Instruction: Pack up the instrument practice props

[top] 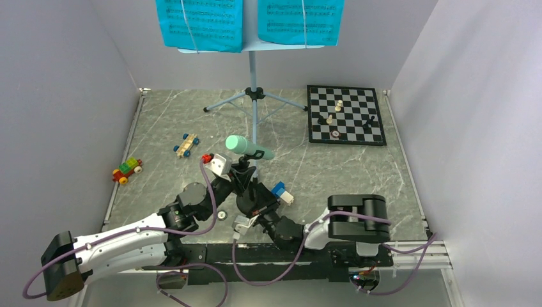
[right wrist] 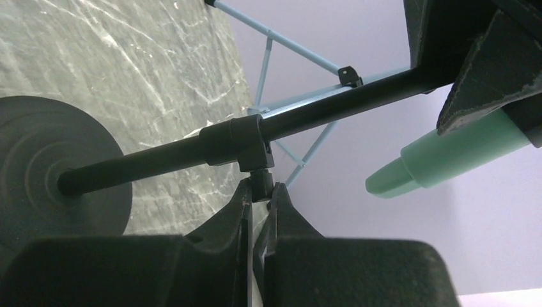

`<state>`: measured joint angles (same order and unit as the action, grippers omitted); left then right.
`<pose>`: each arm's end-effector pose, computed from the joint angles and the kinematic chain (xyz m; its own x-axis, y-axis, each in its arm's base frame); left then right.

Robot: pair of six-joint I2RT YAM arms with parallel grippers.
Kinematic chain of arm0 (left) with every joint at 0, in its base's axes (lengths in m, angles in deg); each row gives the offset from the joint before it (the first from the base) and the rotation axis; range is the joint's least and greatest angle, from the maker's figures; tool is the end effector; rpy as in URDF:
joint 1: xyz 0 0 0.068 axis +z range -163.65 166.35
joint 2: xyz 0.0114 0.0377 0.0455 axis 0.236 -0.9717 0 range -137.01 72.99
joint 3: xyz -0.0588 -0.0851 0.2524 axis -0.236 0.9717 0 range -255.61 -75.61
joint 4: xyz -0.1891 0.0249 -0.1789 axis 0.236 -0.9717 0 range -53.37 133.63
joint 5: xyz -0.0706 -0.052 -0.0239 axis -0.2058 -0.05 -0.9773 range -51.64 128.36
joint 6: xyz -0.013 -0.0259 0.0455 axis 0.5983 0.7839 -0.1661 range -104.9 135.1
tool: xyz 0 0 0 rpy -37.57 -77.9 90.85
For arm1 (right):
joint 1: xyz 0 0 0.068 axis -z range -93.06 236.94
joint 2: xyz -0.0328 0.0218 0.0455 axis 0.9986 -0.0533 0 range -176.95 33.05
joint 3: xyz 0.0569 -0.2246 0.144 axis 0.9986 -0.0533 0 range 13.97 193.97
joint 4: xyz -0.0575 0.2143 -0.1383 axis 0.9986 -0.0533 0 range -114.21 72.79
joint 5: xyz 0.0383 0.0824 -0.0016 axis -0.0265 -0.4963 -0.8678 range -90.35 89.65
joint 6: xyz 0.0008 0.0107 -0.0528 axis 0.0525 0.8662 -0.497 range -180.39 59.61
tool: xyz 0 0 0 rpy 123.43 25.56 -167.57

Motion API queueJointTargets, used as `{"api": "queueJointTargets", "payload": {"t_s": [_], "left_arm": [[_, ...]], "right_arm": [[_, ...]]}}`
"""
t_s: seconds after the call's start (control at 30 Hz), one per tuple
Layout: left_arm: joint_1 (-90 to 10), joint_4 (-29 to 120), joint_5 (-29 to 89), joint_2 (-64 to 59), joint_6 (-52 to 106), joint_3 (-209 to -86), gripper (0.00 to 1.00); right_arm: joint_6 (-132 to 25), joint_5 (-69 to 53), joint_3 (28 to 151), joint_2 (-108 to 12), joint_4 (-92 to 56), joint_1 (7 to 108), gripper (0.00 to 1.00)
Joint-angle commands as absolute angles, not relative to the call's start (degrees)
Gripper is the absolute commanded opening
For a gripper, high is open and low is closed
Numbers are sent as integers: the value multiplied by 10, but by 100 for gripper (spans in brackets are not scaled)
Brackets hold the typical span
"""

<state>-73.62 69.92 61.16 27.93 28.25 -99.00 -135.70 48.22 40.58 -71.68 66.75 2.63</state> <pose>0.1071 -0.1574 0.2742 -0.0982 -0.2489 -0.9635 0.5982 0.7590 -0.2570 0.0555 0.2893 0.1514 0.5679 -0.7557 -0.3262 -0.1384 0.3029 -0.9429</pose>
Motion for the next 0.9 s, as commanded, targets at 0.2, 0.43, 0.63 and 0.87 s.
{"api": "queueJointTargets", "payload": {"t_s": [0.2, 0.43, 0.63, 0.87], "left_arm": [[-741, 611, 619, 278, 310, -975, 0], [-741, 609, 624, 280, 302, -978, 0], [-741, 608, 621, 271, 286, -990, 0], [-743, 610, 612, 240, 264, -1021, 0]], "right_arm": [[-1177, 612, 429, -537, 483, 29, 99], [-871, 600, 458, -374, 133, 23, 100], [-564, 470, 479, -203, -129, 53, 100], [-272, 95, 465, -139, -167, 294, 99]]}}
